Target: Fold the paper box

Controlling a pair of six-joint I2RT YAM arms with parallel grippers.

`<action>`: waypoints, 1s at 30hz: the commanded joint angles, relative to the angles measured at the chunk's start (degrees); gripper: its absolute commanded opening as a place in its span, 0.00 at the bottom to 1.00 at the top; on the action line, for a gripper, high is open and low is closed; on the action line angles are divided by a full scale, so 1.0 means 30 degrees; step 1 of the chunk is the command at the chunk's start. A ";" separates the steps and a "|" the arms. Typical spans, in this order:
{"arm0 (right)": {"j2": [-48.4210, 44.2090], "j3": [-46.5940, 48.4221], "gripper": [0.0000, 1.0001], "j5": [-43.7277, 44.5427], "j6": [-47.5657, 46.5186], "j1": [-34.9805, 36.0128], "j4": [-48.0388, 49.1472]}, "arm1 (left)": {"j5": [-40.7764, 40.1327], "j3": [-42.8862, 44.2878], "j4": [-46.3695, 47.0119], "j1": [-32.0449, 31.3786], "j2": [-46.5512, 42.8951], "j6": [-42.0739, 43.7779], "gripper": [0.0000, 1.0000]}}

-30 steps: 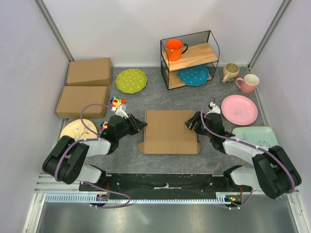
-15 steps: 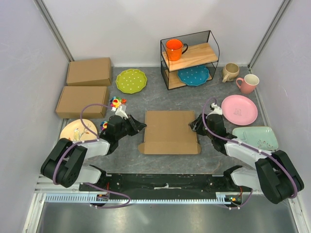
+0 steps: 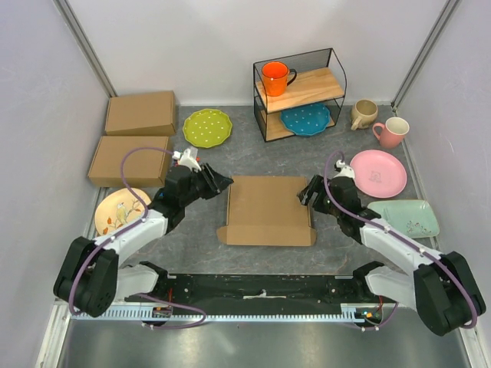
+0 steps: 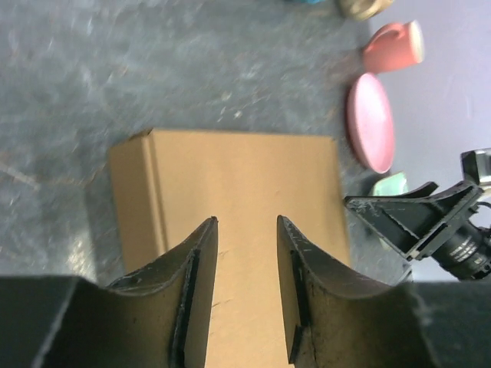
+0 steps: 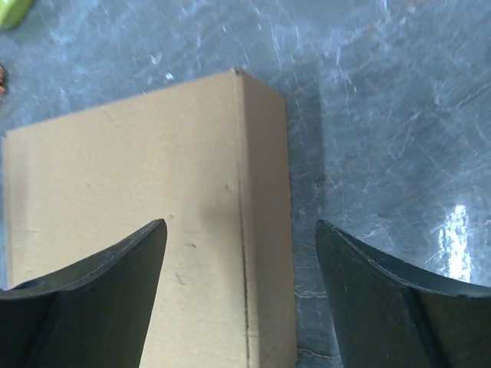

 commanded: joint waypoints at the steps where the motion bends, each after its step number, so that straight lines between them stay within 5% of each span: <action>1: -0.1361 0.2502 0.87 0.0667 -0.1154 -0.0372 -0.2910 | -0.0706 0.1658 -0.2912 0.0180 -0.1779 0.1356 0.45; 5: -0.3265 0.3034 0.88 0.1835 -0.1625 -0.0373 -0.4612 | -0.1730 0.0956 -0.4665 0.0209 -0.3714 0.1474 0.45; 8: -0.5021 0.2072 0.77 0.2628 -0.1132 -0.0402 -0.5406 | -0.2317 -0.0710 -0.4731 0.0210 -0.5326 0.0948 0.39; 9: -0.5490 0.1632 0.70 0.2893 -0.0896 -0.0373 -0.5436 | -0.2579 -0.1180 -0.4614 0.0210 -0.5648 0.0656 0.37; 10: -0.6394 0.0642 0.50 0.3098 -0.0545 -0.0430 -0.5465 | -0.2640 -0.2112 -0.4468 0.0210 -0.5913 0.0567 0.31; 13: -0.7425 -0.1122 0.13 0.3102 0.0598 -0.0402 -0.5233 | -0.2524 -0.3613 -0.3211 0.0268 -0.6647 0.0361 0.15; 15: -0.7487 -0.2145 0.00 0.2052 0.1357 -0.0402 -0.4707 | -0.2262 -0.4228 -0.2276 0.0355 -0.6502 -0.0105 0.07; 16: -0.7342 -0.2441 0.00 0.1698 0.1566 -0.0402 -0.4095 | -0.2056 -0.4318 -0.1892 0.0385 -0.6269 -0.0224 0.02; 30: -0.6081 -0.4113 0.00 -0.1000 0.2153 -0.0402 -0.0605 | -0.0443 -0.4875 0.0865 0.0415 -0.4187 -0.1192 0.02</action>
